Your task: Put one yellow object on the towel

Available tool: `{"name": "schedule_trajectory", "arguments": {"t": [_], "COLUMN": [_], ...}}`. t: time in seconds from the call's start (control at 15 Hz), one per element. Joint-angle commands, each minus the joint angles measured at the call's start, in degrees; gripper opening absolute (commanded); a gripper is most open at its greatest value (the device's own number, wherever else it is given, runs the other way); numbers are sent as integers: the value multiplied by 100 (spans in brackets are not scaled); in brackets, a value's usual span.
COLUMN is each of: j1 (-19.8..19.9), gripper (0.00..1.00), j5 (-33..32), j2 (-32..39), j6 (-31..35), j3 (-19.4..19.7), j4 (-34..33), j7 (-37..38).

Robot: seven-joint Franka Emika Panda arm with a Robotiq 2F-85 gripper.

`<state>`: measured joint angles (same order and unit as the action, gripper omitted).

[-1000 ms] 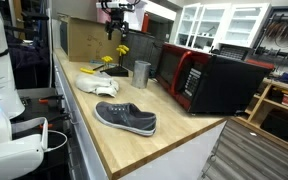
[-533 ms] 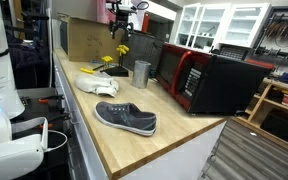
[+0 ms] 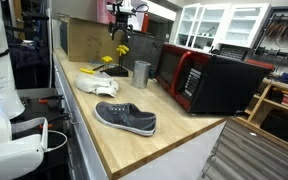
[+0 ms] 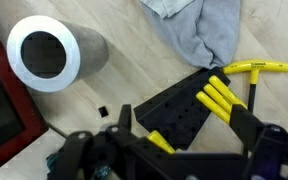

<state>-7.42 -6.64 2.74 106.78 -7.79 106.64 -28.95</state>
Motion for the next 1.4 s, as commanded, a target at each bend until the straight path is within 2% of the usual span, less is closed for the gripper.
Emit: {"name": "schedule_trajectory", "arguments": {"t": [0.0, 0.27, 0.47, 0.73, 0.87, 0.93, 1.2, 1.27, 1.33], "j1": [-39, -57, -45, -91, -85, -91, -100, -23, -4], "gripper": [100, 100, 100, 100, 100, 100, 100, 100, 100], "j5": [-227, -458, -195, -131, 9, -169, -101, 287, 438], "j2": [-9, 194, 418, 646, 669, 596, 623, 701, 737], "j6": [439, 950, 1316, 1694, 1691, 1685, 1684, 1759, 1820], "j3": [-49, -88, -133, -256, -335, -289, -339, -407, -415], "j4": [156, 69, -70, -248, -358, -139, -256, -271, -274], "j7": [-189, -450, -1122, -1634, -1807, -1515, -1587, -2098, -2220]}}
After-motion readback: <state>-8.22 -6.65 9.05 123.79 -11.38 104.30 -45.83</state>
